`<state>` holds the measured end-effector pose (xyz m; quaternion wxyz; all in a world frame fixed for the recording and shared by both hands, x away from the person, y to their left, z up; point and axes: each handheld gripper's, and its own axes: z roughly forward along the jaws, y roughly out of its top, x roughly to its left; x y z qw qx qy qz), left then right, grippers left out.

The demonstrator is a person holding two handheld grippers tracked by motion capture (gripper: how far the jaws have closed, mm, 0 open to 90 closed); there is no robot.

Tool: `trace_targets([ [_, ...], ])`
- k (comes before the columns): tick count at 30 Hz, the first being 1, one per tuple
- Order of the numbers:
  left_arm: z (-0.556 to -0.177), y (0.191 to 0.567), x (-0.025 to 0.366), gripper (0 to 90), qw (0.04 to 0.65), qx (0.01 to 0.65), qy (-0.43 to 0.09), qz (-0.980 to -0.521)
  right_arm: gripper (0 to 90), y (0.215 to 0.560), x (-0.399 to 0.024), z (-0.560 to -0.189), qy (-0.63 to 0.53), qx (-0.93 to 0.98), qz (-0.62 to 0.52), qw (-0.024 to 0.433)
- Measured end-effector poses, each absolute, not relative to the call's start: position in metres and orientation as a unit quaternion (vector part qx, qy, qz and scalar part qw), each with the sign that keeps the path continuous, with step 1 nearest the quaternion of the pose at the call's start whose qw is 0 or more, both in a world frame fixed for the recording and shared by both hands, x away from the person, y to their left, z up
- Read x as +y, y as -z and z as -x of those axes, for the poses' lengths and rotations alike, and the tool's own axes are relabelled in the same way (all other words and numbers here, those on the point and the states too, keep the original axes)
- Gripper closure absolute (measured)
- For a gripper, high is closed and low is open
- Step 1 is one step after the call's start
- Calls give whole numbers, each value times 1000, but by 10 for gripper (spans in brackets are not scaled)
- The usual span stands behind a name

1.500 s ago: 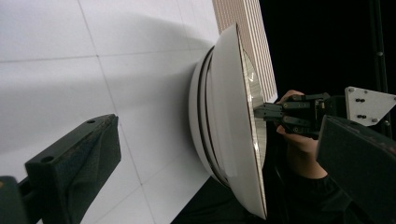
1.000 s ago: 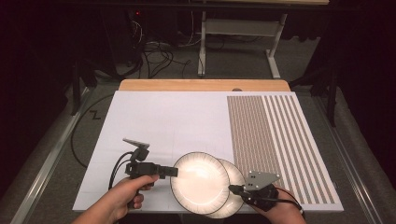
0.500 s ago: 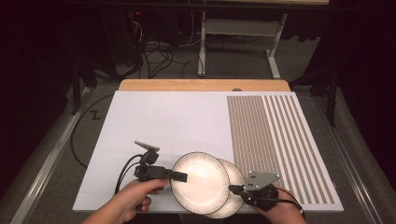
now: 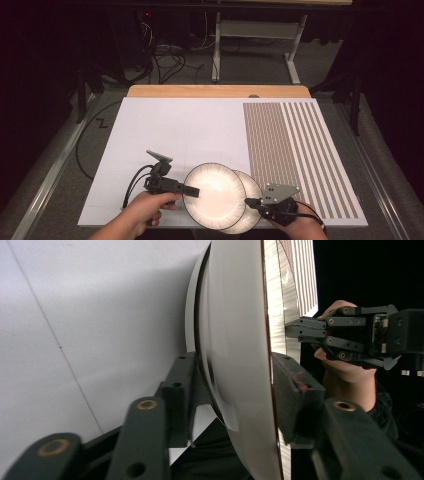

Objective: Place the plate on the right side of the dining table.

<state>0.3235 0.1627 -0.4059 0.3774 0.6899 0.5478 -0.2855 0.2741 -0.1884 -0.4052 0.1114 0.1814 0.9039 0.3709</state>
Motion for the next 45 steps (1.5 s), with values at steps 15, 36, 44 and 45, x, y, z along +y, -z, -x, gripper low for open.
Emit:
trace_targets([
  [15,-322,401,157,741,365,556,238,-708,900,405,-188,-274,-371,904,-180,113],
  [36,-317,394,153,762,365,558,216,-713,773,395,-209,-283,-420,863,-242,143],
  [44,-316,390,158,774,379,560,199,-709,700,393,-229,-292,-446,832,-292,154],
  [45,-316,390,159,776,381,560,196,-709,690,393,-231,-293,-448,829,-296,155],
])
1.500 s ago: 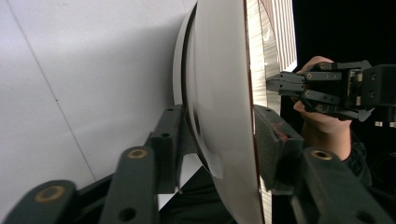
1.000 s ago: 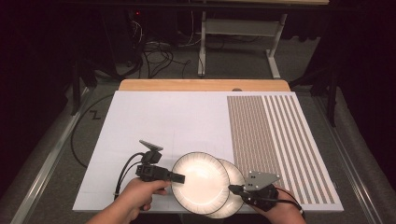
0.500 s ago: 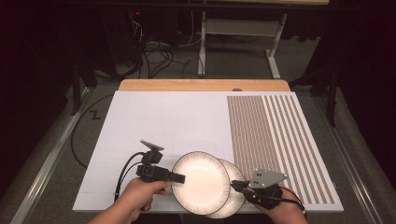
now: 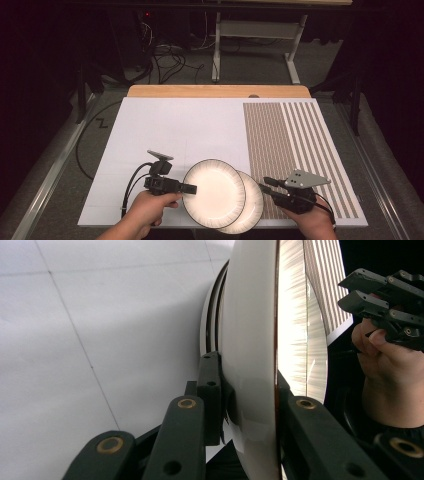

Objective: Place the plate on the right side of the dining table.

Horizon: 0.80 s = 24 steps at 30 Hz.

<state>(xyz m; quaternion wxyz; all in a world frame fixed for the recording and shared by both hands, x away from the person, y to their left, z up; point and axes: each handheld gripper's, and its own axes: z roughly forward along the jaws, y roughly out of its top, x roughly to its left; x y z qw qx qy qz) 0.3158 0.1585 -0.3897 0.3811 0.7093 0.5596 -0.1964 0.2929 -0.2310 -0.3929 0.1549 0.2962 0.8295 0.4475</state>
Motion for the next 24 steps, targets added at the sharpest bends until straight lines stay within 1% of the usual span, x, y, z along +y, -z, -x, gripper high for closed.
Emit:
trace_targets([
  [16,-320,380,161,793,425,511,140,-734,558,390,-247,-299,-459,811,-315,182],
  [24,-321,381,164,797,458,482,108,-739,487,387,-255,-300,-465,797,-329,199],
])
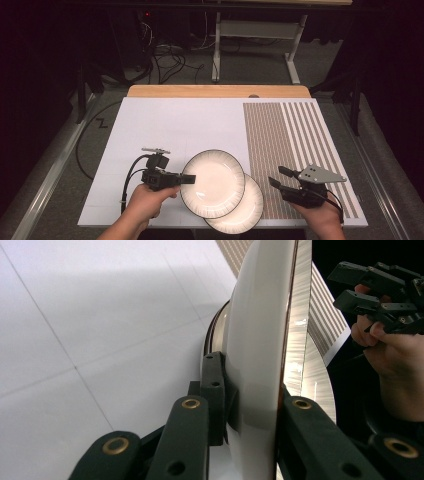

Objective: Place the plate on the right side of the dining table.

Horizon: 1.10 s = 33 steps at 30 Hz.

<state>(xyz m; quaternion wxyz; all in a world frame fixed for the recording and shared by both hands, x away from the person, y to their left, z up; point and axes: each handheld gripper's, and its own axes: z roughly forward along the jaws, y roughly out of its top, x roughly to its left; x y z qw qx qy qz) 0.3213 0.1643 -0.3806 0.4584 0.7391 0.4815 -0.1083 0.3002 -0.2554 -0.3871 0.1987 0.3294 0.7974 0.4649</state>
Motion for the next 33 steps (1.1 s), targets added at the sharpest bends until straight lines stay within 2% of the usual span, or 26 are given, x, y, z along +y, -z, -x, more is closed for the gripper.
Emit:
trace_targets([
  [5,-318,380,166,798,487,456,71,-742,439,385,-261,-300,-472,789,-332,211],
  [20,-304,385,168,797,543,395,-27,-740,380,379,-263,-296,-494,775,-322,226],
  [33,-296,391,176,797,572,370,-40,-732,218,376,-261,-293,-522,757,-322,226],
])
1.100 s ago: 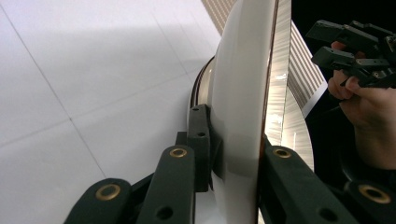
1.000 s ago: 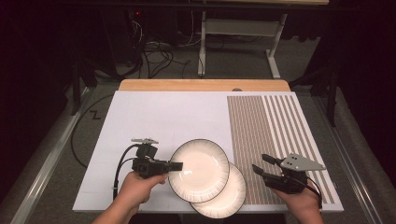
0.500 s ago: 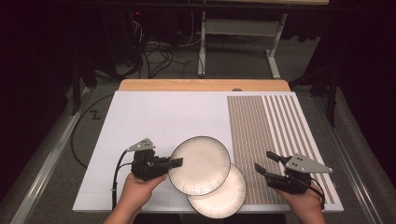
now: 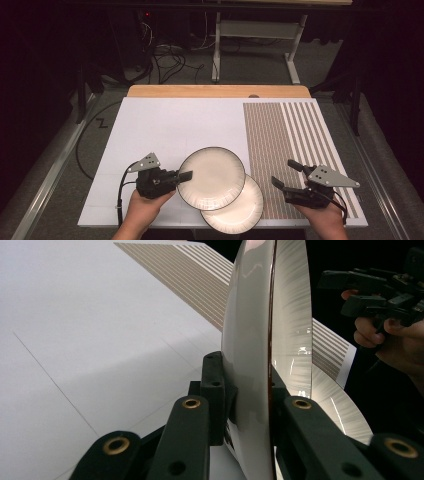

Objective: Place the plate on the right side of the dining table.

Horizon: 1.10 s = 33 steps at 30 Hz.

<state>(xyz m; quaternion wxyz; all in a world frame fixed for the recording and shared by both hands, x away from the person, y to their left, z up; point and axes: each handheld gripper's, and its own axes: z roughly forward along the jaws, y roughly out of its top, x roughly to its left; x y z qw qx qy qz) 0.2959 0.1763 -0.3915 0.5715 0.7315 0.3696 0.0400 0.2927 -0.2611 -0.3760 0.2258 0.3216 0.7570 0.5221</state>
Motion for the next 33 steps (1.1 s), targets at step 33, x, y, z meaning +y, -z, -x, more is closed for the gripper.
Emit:
trace_targets([
  [33,-286,391,178,794,582,343,-69,-734,12,370,-219,-301,-520,772,-307,200],
])
